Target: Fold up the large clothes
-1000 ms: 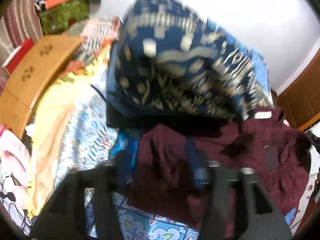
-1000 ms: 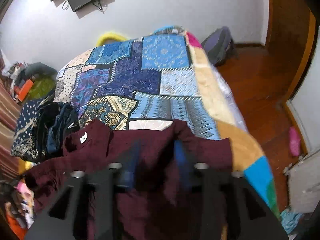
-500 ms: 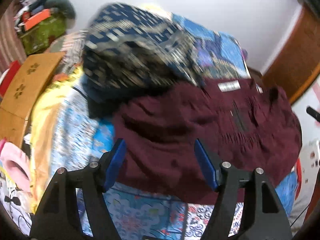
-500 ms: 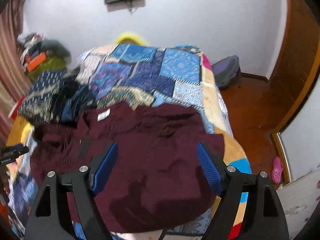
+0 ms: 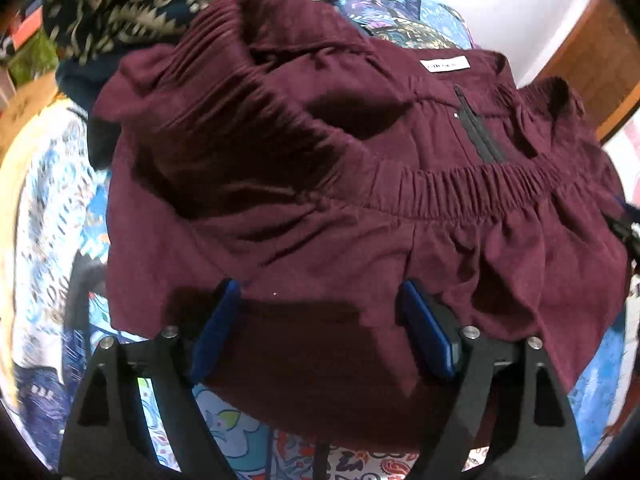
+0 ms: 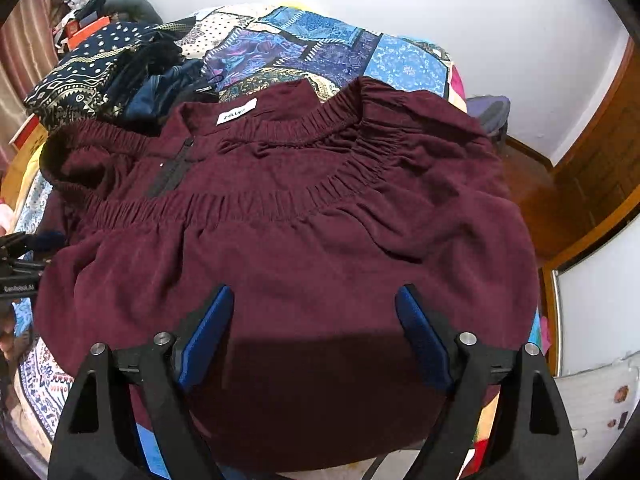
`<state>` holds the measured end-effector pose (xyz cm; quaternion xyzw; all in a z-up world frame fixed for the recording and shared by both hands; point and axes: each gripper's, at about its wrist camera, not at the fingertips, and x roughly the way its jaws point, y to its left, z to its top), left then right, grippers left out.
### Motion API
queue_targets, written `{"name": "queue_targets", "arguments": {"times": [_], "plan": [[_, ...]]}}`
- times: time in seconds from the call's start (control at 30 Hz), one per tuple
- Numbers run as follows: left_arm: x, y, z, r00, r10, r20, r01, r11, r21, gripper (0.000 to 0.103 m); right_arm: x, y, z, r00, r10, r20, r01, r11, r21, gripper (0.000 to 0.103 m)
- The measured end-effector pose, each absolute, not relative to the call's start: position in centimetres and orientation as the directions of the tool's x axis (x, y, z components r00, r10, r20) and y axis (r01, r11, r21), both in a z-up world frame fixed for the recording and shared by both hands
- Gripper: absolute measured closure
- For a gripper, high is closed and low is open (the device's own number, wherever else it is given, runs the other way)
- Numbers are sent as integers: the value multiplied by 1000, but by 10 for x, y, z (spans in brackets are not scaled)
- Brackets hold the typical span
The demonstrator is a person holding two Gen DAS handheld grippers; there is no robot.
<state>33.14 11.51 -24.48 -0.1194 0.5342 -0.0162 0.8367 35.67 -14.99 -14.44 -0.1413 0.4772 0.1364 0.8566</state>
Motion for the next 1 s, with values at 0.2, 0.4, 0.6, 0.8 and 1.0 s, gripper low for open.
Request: {"name": "queue_targets", "arguments": {"times": [0.2,0.4,0.6,0.8,1.0], "plan": [[322,119,-226,445,-105,-889,-119,977,-175,20,350,-146,-136,507,69,-859,-359,923,-138,21],[299,148,-197,526,-74,-847,-221,950,-220,20,334,-132,-116,565,82,-821,-386,906,-174,21],[270,193,-196,567,-31,-823,-414,854,-317,20,322,-111,-93,605,145,-783,-418,895,-157,21],[254,226,-240,546,-208,-811,-522,673,-524,20,314,-90,-95,600,178,-780,-460,874,-154,21],[267,224,-288,531,-424,-733,-538,500,-679,20,318,-85,-114,555,158,-817,-466,872,-147,21]]}}
